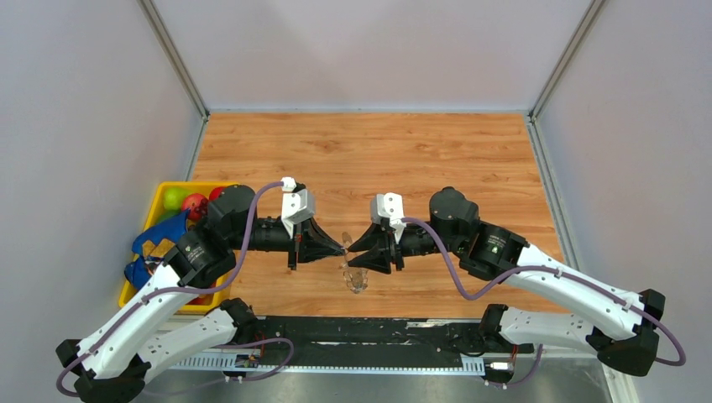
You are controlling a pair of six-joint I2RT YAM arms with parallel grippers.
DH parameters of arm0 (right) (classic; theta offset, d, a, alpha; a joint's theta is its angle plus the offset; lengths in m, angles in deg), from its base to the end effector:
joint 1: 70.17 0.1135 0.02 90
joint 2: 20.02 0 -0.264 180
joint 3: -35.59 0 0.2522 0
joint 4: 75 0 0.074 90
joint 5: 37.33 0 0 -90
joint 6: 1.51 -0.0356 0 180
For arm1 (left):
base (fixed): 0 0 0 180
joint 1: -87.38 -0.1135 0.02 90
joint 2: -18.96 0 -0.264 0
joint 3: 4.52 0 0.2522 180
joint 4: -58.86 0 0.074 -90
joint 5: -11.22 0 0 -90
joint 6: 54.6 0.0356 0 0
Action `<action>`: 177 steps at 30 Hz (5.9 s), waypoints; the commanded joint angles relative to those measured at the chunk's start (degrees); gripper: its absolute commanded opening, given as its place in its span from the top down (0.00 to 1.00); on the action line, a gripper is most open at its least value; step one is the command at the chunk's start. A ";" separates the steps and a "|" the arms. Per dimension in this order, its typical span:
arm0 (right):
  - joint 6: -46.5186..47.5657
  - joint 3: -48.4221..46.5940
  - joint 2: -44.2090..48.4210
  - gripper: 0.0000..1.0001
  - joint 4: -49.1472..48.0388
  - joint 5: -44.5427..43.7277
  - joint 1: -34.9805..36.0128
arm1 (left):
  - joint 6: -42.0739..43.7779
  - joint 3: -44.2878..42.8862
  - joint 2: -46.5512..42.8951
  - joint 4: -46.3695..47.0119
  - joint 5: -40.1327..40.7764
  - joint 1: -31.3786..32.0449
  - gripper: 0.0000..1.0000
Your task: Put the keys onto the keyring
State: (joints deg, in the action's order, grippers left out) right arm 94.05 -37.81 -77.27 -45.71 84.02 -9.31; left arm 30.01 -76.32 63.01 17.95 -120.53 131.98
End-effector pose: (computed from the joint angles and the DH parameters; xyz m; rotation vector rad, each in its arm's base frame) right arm 0.0915 0.2021 0.3820 -1.3801 1.3438 1.1597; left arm 0.0911 -0.1232 0.3916 1.1447 1.5506 -1.2559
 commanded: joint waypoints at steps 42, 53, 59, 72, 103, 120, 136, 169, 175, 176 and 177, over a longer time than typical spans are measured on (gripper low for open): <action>-5.16 -2.05 4.57 1.00 -11.98 -8.14 3.65 | -1.52 -0.70 -6.50 3.59 4.50 0.22 0.42; -13.05 -0.30 6.82 1.00 -19.54 -8.99 3.68 | -6.34 2.18 -8.20 13.38 4.39 0.14 0.35; -16.43 -0.90 5.95 1.00 -21.05 -8.99 3.67 | -8.30 3.63 -8.66 18.44 3.91 0.15 0.42; -23.40 2.64 6.51 1.00 -27.39 -15.17 3.74 | -13.33 7.48 -10.53 30.52 4.03 0.15 0.64; -23.09 2.30 4.25 1.00 -32.40 -16.15 6.73 | -15.82 9.38 -11.25 34.25 5.14 0.16 0.64; -21.74 2.52 4.52 1.00 -33.32 -19.00 8.65 | -16.06 8.96 -11.24 33.54 3.38 0.19 0.86; -14.20 -0.41 7.61 0.67 -19.13 -19.61 9.12 | -11.75 1.02 -5.80 18.53 4.92 0.20 1.00; 10.16 -18.31 -3.62 0.55 20.33 -13.98 9.12 | 5.29 -11.29 4.86 -15.79 -4.49 0.14 1.00; 10.17 -18.97 -6.52 0.60 20.08 -11.98 9.10 | 7.52 -11.41 5.46 -16.85 -4.96 0.20 1.00; 10.16 -19.21 -6.81 0.61 19.99 -11.76 9.10 | 7.64 -11.40 5.50 -16.95 -4.99 0.21 1.00; 10.12 -19.39 -7.08 0.63 19.97 -11.41 9.10 | 7.86 -11.40 5.56 -17.09 -4.99 0.20 1.00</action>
State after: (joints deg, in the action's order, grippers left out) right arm 103.23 -53.98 -83.77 -24.88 70.17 -0.55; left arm 35.28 -85.65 68.48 0.79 -123.88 131.98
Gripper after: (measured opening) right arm 0.400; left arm 0.008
